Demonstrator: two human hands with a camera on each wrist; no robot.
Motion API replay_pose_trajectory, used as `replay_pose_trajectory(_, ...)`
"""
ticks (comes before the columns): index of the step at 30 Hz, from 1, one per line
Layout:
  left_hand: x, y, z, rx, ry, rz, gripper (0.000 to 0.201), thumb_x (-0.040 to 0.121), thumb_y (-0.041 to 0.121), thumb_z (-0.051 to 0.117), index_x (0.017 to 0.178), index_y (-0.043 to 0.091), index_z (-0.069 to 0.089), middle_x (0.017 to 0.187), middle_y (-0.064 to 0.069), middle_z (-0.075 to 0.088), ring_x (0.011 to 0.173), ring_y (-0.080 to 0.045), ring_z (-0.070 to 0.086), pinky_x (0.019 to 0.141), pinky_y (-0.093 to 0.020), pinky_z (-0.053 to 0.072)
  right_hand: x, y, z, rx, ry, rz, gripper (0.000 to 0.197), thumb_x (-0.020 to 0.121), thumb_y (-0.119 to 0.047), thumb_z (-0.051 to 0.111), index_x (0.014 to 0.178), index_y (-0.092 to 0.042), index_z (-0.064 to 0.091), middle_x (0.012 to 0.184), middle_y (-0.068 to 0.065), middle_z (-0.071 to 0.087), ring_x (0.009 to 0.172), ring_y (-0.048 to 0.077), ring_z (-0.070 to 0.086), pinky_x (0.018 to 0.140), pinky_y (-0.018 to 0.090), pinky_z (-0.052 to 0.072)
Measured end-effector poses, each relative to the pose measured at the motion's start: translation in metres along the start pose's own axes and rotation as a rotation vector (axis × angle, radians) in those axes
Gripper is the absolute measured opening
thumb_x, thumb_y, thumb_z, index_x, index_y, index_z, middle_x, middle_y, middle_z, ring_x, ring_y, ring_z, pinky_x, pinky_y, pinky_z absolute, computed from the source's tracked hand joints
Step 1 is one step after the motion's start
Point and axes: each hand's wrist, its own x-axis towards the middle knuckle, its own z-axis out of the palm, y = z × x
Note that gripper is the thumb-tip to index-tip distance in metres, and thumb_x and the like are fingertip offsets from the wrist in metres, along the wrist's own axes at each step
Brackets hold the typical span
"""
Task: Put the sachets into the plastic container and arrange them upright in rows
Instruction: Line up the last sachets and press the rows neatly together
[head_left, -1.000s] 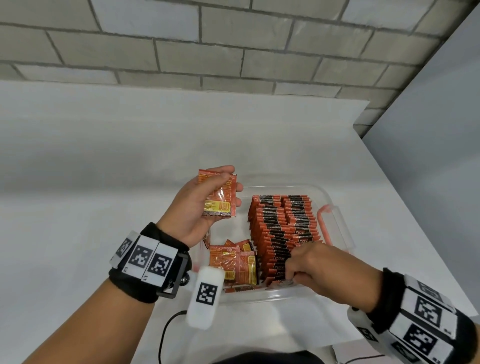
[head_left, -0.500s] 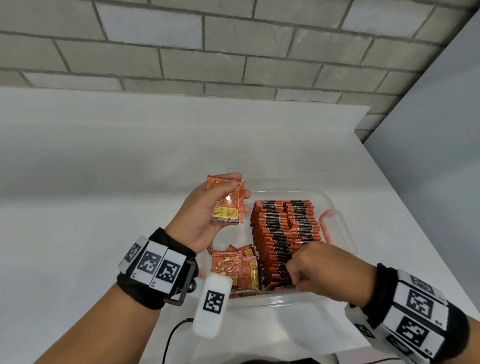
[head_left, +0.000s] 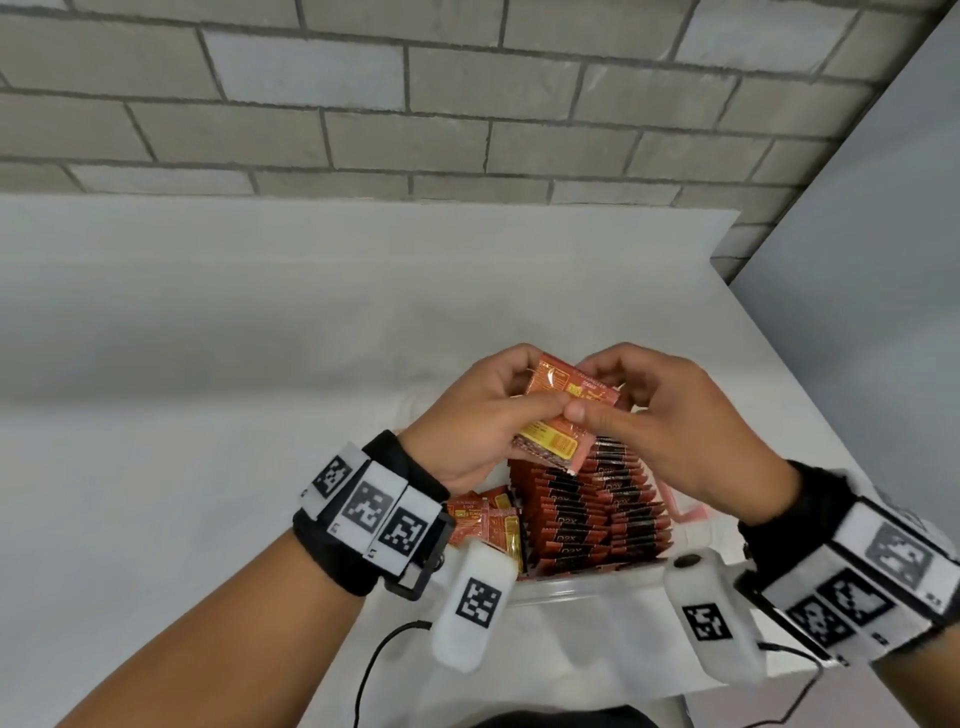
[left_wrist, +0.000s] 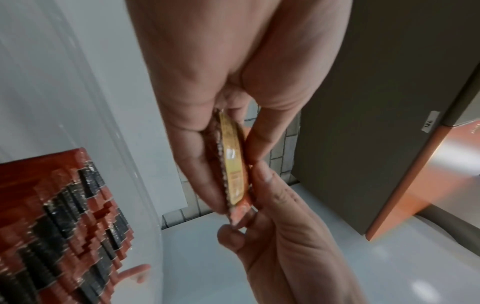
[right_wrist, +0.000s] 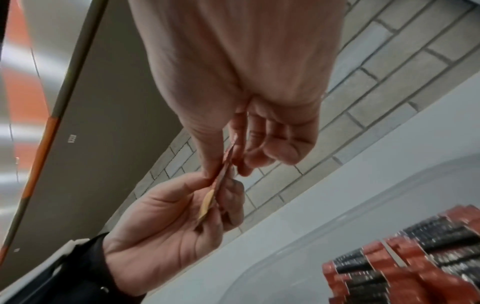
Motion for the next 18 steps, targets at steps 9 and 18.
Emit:
replay_pose_trajectory(9,0.002,0.0,-0.007,-0.152,0.119,-0.105,0.028,0.094,0.016,0.052,0.115,0.0,0.059,0.106,-0.023,0.065,0.08,-0.022,0.068,0.065,-0.026,0.059,-0.013,0.019,0.012,-0.174,0.167,-0.389,0.009,0.073,-0.01,0.074,0.081,-0.012,0.07,0.079,-0.004,0.048,0.068,-0.003,0.048,0.066,0.005,0.035)
replay_pose_trajectory(18,0.005,-0.003,0.002,-0.209,0.222,-0.012,0.011,0.091,-0.005,0.052,0.098,0.004,0.054,0.092,-0.016,0.067,0.076,-0.02,0.069,0.07,-0.032,0.06,-0.013,0.026,0.015,0.261,0.119,0.157,0.029,0.081,-0.02,0.071,0.106,-0.024,0.058,0.098,-0.002,0.064,0.081,0.015,0.062,0.062,0.021,0.05)
